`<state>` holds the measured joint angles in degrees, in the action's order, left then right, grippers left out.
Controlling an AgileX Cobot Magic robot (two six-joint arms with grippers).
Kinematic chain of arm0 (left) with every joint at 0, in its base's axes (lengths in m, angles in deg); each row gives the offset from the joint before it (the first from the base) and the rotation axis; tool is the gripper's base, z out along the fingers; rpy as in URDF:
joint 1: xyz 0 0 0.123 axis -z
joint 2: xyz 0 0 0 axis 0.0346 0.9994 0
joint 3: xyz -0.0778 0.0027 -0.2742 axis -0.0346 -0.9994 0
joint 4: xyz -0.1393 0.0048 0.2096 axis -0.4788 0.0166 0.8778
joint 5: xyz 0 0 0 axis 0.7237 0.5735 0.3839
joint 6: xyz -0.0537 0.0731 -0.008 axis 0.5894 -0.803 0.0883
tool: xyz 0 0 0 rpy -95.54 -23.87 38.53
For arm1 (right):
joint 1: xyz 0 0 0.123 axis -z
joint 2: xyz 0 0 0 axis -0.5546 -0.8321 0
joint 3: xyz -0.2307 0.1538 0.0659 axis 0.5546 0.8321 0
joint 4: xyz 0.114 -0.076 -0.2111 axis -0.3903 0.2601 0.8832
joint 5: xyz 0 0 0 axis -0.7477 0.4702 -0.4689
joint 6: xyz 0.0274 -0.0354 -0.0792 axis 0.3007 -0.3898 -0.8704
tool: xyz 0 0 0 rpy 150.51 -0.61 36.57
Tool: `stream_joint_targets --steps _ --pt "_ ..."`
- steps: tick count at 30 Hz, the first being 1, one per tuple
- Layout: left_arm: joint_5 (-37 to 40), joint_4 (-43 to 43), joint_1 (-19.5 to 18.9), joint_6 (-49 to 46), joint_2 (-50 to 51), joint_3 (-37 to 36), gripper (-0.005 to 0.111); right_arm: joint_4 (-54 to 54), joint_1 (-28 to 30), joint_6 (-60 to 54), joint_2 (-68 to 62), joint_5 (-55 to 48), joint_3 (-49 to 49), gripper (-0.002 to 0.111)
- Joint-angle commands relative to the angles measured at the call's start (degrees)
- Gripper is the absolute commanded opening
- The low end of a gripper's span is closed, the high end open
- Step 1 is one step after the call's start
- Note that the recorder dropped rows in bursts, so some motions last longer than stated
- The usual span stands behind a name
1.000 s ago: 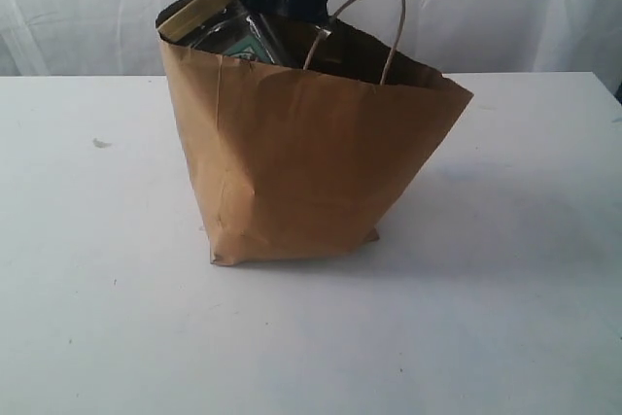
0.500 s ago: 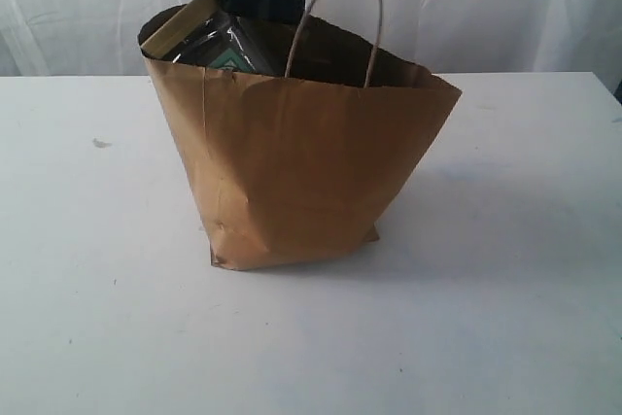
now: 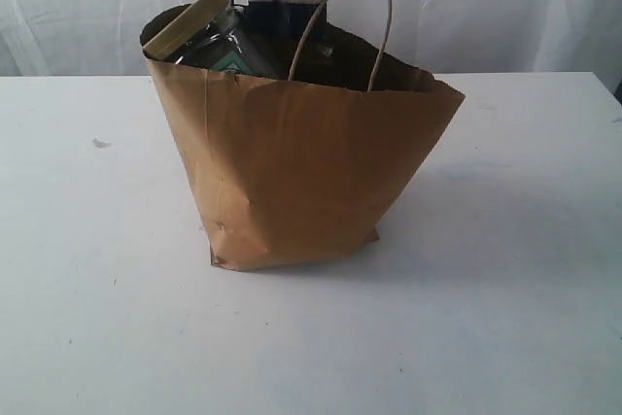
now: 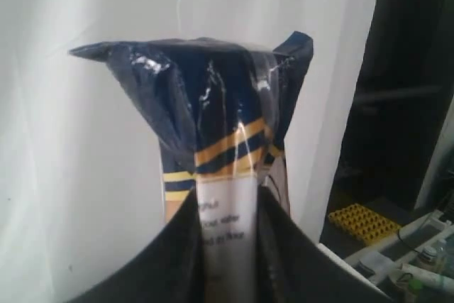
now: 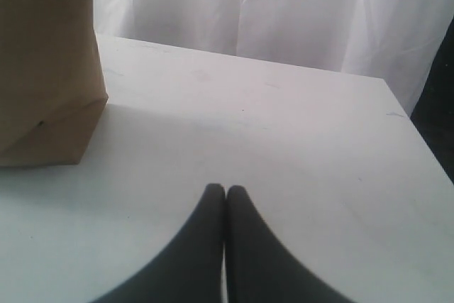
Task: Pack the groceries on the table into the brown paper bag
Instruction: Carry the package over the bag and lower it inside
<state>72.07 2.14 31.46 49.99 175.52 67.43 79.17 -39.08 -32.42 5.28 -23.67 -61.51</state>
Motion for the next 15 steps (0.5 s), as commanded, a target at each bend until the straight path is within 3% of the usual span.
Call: stream_joint_targets --steps 1,9,15 --pt "-1.08 -0.49 -0.02 2.58 0.05 0.97 0.000 0.17 -0.25 -0.44 0.30 0.53 0.07 0.000" --pt "-1.05 0.55 2.02 2.49 0.73 0.97 0.000 0.17 -0.25 -0.44 0.30 0.53 0.07 0.000" --pt "-2.11 14.25 8.91 2.30 0.73 0.97 0.000 0.17 -0.25 -0.44 0.30 0.53 0.07 0.000"
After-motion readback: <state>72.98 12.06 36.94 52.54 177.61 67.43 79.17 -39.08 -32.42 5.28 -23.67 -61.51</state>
